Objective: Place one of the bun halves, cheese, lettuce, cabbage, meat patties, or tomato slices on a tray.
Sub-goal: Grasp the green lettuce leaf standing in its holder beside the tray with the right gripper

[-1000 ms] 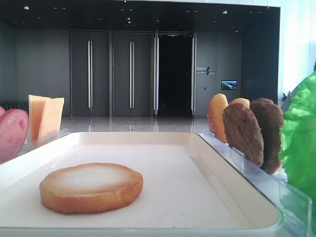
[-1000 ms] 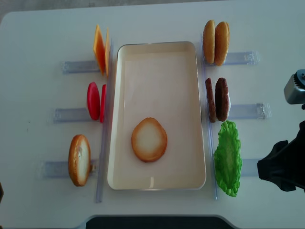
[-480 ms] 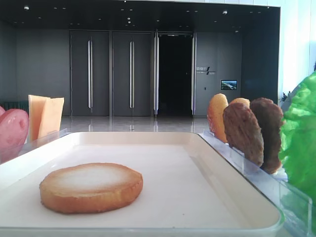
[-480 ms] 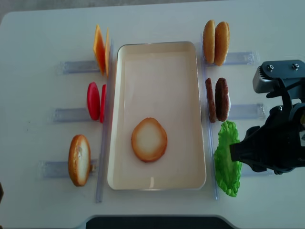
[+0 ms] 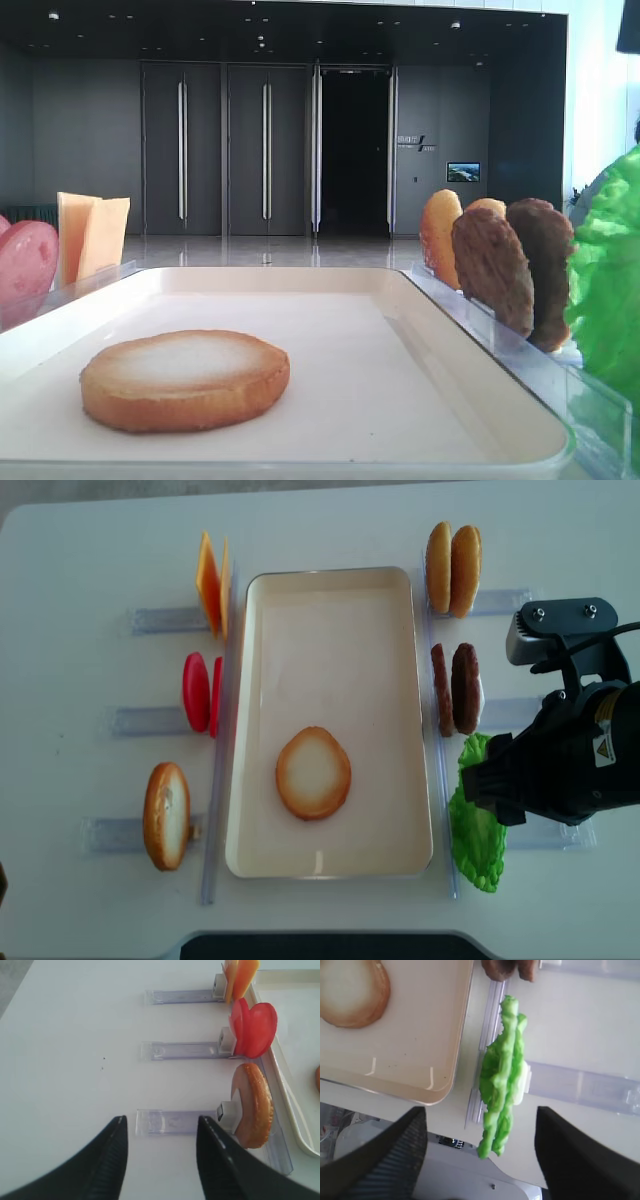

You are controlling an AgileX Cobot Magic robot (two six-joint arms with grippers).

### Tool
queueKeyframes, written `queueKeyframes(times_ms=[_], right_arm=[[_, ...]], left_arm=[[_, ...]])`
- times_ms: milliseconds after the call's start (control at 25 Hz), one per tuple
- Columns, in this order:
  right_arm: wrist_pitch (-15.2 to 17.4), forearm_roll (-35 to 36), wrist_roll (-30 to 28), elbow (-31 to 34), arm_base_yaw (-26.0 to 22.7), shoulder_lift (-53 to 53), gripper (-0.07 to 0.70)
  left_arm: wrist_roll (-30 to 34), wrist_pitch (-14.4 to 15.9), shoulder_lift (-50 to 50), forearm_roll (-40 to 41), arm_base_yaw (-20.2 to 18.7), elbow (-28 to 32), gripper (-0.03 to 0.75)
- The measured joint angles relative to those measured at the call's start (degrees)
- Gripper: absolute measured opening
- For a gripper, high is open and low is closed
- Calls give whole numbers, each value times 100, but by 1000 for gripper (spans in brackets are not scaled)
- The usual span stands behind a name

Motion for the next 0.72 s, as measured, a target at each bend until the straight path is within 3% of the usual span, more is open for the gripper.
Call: queueKeyframes(times_ms=[440,720], right_arm=[[-192,-79,-49,-7,-12,739,436],[-375,-168,-61,-12,-12,805,329]], left_arm=[[5,0,0,0,0,0,345],[5,0,0,0,0,0,345]])
